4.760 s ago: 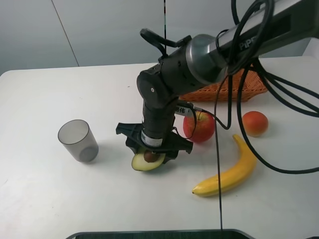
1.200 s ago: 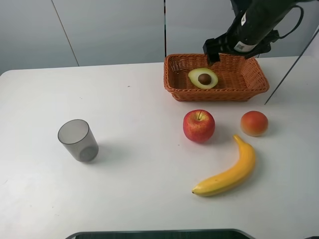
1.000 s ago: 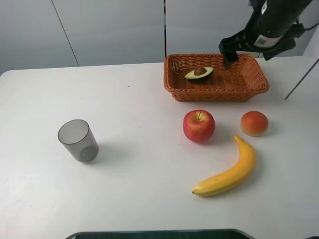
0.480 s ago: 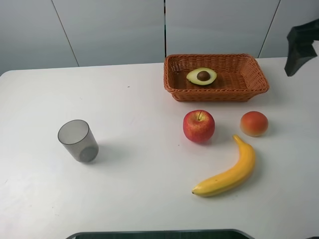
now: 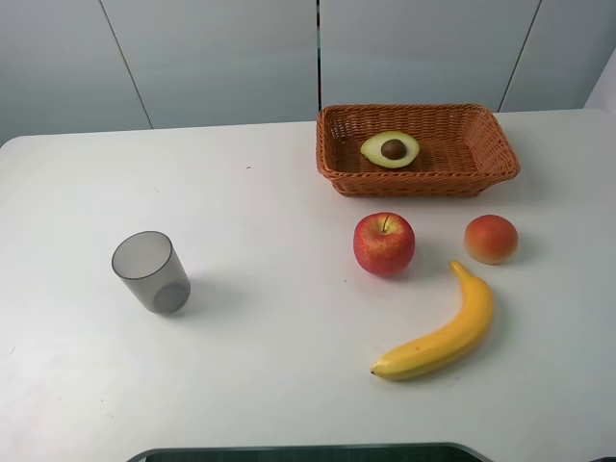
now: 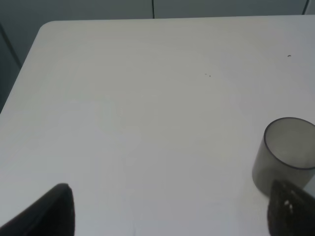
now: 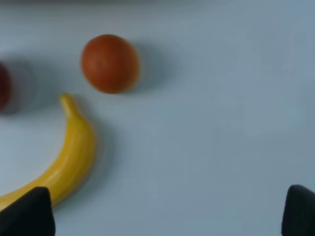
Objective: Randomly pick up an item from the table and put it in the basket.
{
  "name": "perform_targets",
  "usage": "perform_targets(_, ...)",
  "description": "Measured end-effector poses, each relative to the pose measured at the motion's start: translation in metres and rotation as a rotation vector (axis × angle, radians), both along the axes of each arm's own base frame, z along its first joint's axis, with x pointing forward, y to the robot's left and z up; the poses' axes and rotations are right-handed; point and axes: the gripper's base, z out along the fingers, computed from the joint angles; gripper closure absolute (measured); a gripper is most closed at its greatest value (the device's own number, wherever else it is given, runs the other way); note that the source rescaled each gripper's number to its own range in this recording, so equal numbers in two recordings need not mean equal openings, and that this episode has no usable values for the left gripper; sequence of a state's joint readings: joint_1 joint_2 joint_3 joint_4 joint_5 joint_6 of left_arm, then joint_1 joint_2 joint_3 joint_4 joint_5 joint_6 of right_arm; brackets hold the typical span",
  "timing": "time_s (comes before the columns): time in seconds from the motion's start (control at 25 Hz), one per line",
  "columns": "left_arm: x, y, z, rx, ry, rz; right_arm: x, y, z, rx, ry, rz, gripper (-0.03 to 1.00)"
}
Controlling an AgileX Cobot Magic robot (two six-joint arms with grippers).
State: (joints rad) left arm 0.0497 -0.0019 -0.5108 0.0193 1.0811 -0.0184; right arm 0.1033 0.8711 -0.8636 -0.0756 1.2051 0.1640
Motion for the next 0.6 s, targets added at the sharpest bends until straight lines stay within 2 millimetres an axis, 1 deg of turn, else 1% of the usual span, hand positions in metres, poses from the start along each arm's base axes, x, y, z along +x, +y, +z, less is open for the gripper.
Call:
perform_targets(0.16, 0.000, 0.000, 0.000, 0.000, 0.000, 0.000, -0.037, -0.001, 0.000, 0.044, -0.125, 0.013, -0.03)
perform_targets(0.32, 0.000, 0.000, 0.000, 0.000, 0.000, 0.000, -0.064, -0.003, -0.008, 0.053, -0.228, 0.027, -0.03)
perform_targets(0.48, 0.000, 0.000, 0.000, 0.000, 0.000, 0.000, -0.084, -0.002, -0.022, 0.070, -0.294, 0.068, -0.03)
perform_targets(0.6, 0.000, 0.000, 0.000, 0.000, 0.000, 0.000, -0.095, -0.002, -0.034, 0.072, -0.332, 0.095, -0.03)
